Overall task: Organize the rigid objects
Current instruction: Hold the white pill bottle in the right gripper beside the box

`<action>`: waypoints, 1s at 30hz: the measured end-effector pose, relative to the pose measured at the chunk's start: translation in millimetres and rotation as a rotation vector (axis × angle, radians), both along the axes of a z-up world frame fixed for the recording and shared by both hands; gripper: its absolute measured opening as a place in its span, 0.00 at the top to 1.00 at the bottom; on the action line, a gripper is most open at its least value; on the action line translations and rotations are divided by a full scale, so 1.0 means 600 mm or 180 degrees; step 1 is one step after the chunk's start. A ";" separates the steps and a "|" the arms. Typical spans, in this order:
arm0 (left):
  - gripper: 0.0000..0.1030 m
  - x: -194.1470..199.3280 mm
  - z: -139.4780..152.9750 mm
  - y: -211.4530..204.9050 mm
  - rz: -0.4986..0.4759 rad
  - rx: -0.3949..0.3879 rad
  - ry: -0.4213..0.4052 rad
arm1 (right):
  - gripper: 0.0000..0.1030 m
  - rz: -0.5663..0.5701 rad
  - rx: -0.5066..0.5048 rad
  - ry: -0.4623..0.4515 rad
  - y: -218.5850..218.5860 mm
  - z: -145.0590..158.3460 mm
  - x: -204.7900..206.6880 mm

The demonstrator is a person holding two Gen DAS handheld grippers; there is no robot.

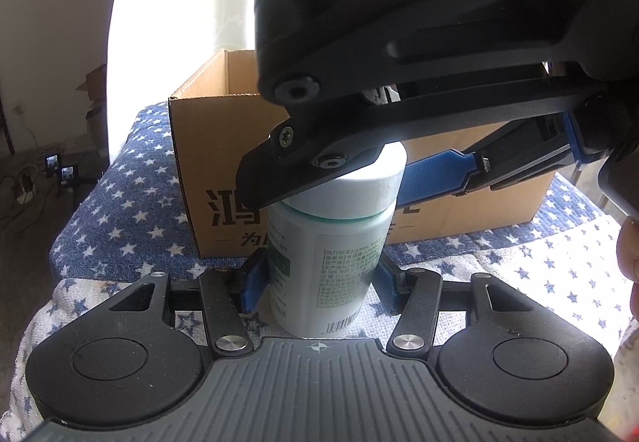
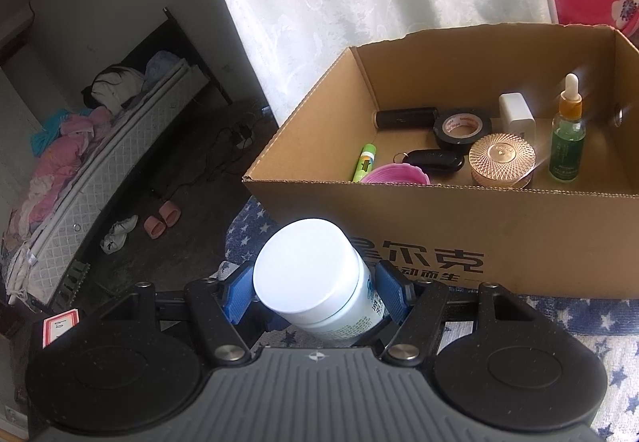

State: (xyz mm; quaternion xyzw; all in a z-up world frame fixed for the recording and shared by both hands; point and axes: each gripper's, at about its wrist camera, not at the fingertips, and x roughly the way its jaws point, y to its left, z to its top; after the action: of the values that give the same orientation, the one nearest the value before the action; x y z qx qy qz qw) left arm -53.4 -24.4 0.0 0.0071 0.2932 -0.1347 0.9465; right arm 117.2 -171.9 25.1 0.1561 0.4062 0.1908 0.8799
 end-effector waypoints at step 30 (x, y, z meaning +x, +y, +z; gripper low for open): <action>0.47 -0.058 0.031 0.025 -0.0127 0.0037 -0.0065 | 0.37 -0.0023 -0.0189 -0.0078 0.003 0.009 -0.022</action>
State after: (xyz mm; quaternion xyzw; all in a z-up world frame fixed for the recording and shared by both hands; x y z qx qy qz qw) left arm -88.4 -9.4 18.8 0.0199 0.2841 -0.1518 0.9465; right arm 104.0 -170.1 30.7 0.1291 0.4002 0.1774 0.8898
